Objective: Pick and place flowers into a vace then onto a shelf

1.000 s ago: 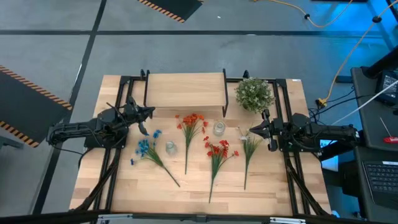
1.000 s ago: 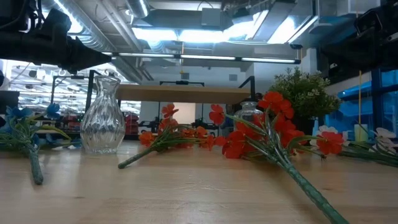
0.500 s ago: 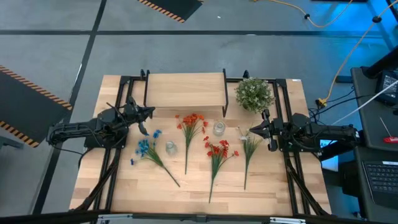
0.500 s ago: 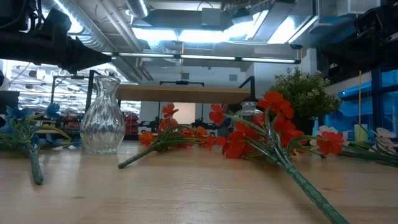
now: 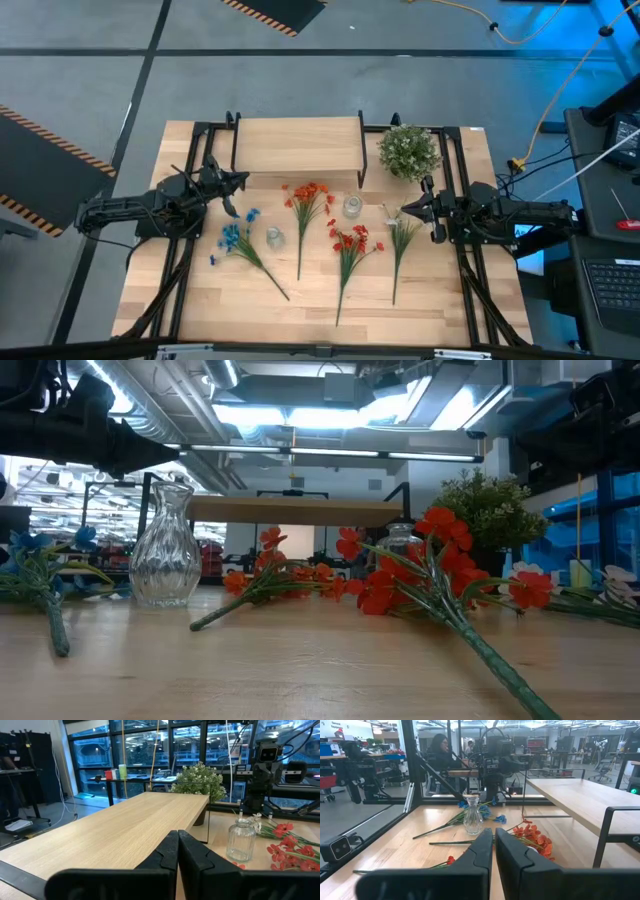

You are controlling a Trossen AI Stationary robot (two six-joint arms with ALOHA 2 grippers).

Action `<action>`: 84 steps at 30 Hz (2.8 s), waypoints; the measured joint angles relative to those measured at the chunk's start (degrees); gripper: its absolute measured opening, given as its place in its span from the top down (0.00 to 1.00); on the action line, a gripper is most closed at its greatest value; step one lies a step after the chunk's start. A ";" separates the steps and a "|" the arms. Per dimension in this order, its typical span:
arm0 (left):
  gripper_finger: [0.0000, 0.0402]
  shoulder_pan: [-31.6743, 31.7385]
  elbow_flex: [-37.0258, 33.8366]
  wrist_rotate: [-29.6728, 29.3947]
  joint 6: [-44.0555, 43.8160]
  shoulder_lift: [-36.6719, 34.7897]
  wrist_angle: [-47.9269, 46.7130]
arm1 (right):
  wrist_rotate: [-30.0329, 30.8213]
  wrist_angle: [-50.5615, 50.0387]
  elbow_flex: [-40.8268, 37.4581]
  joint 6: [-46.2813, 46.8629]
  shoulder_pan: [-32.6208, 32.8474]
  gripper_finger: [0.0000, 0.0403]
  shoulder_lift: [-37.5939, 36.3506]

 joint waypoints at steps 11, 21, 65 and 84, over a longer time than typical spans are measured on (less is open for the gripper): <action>0.99 0.00 0.02 -0.02 0.02 0.00 -0.02 | 0.00 0.00 -0.02 0.00 -0.02 0.94 -0.02; 0.99 -0.02 0.02 0.00 0.00 0.00 0.00 | 0.00 0.00 -0.02 0.00 -0.02 0.94 0.00; 0.99 0.00 0.02 0.08 4.23 0.00 0.00 | -0.02 0.02 0.00 -0.17 0.00 0.94 -0.02; 0.99 0.00 2.11 11.77 4.72 0.00 -0.75 | 5.05 0.94 -0.02 3.72 -0.02 0.98 0.96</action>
